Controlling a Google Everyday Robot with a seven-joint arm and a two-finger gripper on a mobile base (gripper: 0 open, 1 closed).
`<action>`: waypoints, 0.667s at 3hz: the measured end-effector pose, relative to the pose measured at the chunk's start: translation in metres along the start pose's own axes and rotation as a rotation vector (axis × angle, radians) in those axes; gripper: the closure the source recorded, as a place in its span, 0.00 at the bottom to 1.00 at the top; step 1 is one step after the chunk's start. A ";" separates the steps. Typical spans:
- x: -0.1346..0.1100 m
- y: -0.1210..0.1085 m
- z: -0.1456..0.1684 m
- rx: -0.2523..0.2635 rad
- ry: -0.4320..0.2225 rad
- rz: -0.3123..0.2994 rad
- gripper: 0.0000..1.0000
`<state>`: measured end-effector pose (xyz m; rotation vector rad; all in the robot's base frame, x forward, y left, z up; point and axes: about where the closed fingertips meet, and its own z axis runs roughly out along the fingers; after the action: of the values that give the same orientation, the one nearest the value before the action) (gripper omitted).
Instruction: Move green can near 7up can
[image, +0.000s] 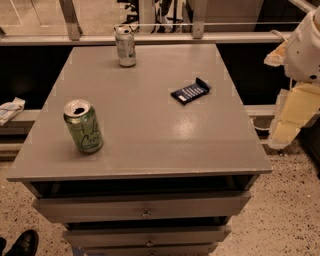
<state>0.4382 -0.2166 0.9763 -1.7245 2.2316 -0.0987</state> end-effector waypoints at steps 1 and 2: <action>0.000 0.000 0.000 0.000 0.000 0.000 0.00; -0.014 0.002 0.014 -0.013 -0.078 0.011 0.00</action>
Offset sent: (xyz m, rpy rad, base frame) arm 0.0276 0.0868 -0.0576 0.4537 -0.0197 0.0692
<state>0.4432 -0.2006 0.9652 -1.6930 2.1897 -0.0139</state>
